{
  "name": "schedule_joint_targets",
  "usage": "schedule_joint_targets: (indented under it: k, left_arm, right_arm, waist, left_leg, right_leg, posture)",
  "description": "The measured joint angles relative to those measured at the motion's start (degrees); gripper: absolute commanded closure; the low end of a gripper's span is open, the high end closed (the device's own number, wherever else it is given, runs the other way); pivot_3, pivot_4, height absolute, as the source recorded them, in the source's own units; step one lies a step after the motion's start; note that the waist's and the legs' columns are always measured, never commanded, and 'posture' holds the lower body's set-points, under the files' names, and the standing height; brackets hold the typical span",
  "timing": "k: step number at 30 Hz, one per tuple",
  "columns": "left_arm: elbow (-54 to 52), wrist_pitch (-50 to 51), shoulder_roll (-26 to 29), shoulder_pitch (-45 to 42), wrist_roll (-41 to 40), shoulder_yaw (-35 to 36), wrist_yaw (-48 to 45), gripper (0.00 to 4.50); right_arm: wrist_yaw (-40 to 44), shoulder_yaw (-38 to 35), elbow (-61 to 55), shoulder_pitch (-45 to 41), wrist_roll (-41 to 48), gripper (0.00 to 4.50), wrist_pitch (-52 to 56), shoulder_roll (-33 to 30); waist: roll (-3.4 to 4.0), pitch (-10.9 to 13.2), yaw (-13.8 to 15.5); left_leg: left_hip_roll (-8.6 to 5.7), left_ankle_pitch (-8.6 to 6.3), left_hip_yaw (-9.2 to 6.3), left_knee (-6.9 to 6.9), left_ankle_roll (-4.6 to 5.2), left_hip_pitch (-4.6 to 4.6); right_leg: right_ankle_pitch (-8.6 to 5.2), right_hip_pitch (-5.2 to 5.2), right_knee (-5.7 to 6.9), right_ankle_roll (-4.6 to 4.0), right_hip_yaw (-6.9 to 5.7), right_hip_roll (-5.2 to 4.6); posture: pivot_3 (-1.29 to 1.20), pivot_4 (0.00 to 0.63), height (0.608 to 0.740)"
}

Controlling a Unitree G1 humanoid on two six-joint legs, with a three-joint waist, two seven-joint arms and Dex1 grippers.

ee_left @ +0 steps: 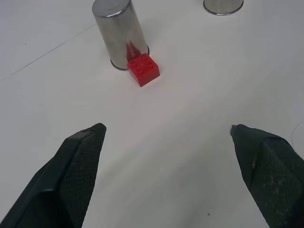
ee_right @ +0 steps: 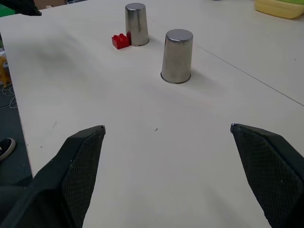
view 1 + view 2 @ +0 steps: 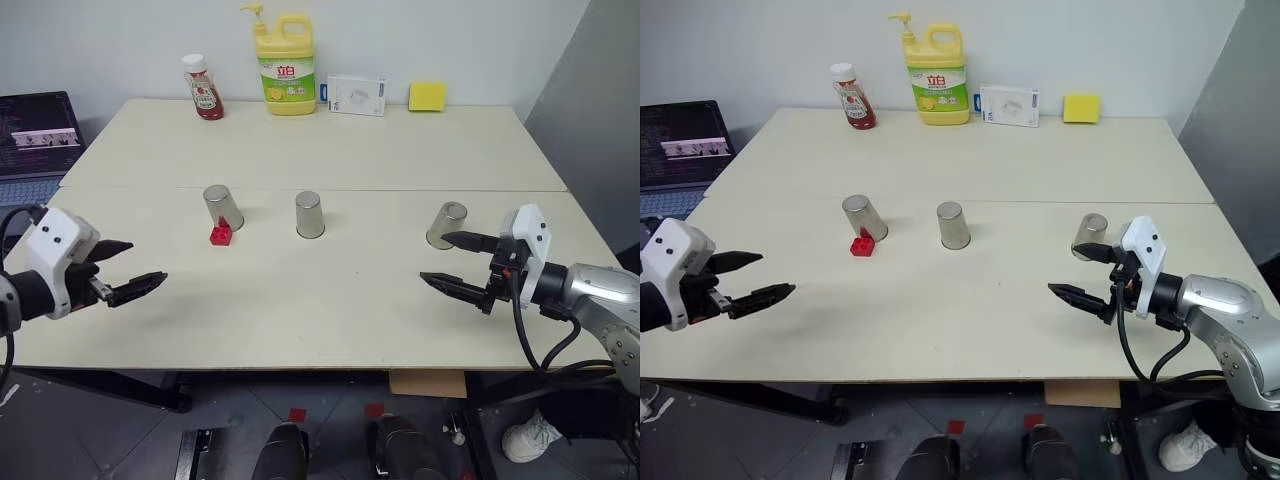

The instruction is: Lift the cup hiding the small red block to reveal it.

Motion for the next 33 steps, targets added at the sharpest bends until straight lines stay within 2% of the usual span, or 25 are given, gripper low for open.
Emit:
schedule_joint_targets:
  k: [33]
  left_arm:
    - [-1.8, 2.5, -0.1, -0.4, -1.0, 0.0, 1.0, 0.04]
  right_arm:
    - [1.0, -0.2, 0.3, -1.1, 0.2, 0.0, 0.6, -0.4]
  waist:
    - [0.0, 0.0, 0.0]
  left_leg:
    - [0.0, 0.0, 0.0, 0.0, 0.0, 0.0]
  right_leg:
    - [0.0, 0.0, 0.0, 0.0, 0.0, 0.0]
  posture:
    - [0.0, 0.15, 0.74]
